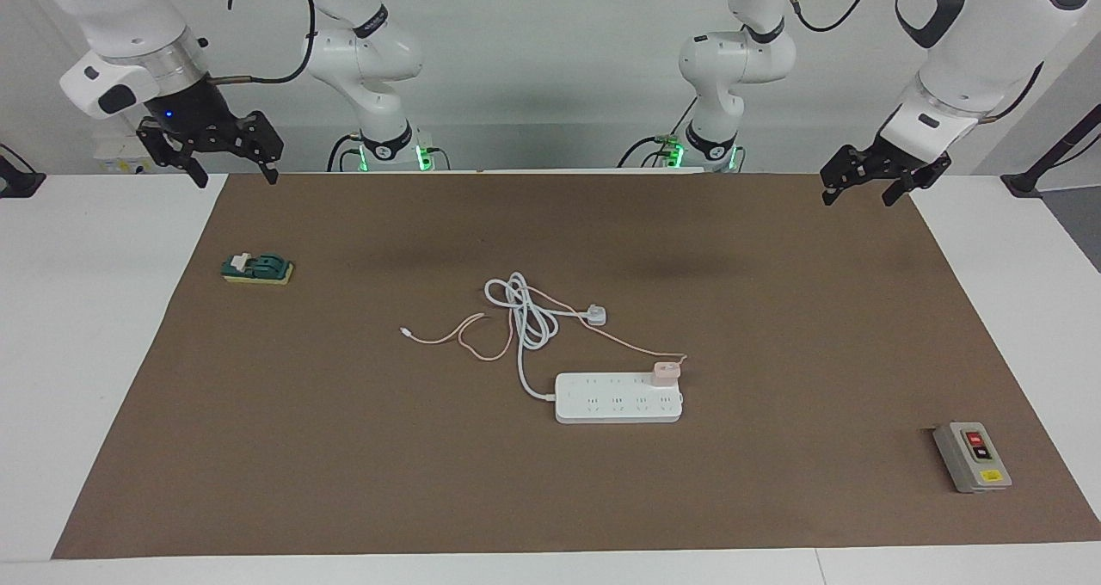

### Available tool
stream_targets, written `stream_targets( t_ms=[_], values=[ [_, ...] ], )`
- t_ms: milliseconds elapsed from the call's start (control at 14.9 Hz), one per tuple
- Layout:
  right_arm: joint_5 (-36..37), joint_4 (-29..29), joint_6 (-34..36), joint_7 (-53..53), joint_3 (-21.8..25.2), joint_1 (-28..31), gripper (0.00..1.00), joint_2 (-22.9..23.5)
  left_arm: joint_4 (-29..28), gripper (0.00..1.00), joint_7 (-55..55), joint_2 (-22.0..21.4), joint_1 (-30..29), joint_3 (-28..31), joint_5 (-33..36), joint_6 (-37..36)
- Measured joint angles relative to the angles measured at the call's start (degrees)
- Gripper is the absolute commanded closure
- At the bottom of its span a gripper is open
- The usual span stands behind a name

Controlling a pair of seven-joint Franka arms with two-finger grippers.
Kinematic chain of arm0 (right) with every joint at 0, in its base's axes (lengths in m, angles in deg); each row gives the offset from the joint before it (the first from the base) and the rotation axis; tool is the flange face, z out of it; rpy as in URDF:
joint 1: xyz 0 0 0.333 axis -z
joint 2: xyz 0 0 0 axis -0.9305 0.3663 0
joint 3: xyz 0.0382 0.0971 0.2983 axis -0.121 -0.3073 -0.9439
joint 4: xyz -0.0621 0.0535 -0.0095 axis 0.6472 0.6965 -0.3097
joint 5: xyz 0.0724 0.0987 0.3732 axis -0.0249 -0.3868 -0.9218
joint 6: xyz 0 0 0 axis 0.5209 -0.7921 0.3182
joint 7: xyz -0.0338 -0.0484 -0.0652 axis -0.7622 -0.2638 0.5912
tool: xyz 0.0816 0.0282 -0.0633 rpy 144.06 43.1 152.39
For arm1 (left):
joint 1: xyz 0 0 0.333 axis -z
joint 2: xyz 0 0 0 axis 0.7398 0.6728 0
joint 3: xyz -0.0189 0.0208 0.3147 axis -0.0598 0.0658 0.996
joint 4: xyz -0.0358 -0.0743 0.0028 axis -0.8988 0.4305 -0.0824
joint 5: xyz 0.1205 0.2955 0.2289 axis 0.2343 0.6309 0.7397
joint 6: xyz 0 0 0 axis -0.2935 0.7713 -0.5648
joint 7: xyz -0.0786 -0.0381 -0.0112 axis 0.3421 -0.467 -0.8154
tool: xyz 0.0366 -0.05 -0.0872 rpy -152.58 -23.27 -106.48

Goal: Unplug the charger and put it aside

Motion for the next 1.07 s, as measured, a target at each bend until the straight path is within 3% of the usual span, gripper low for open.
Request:
stream_targets(
  t_ms=[268,670,1072],
  values=[
    [-0.1,0.0,0.0,-6.6,-0.4,-0.4,0.0,0.0,0.4,0.0,0.1,0.0,0.1,-0.3,1.0,0.0],
    [-3.7,-2.2,-3.5,-35.7,-1.0,-8.7,0.0,1.8,2.5,0.0,0.1,0.2,0.4,-0.4,1.3,-0.2],
    [-12.3,-4.1,-15.1,-60.9,-1.2,-15.3,0.0,10.3,2.4,0.0,0.1,0.2,0.5,-0.4,1.3,-0.1]
  ],
)
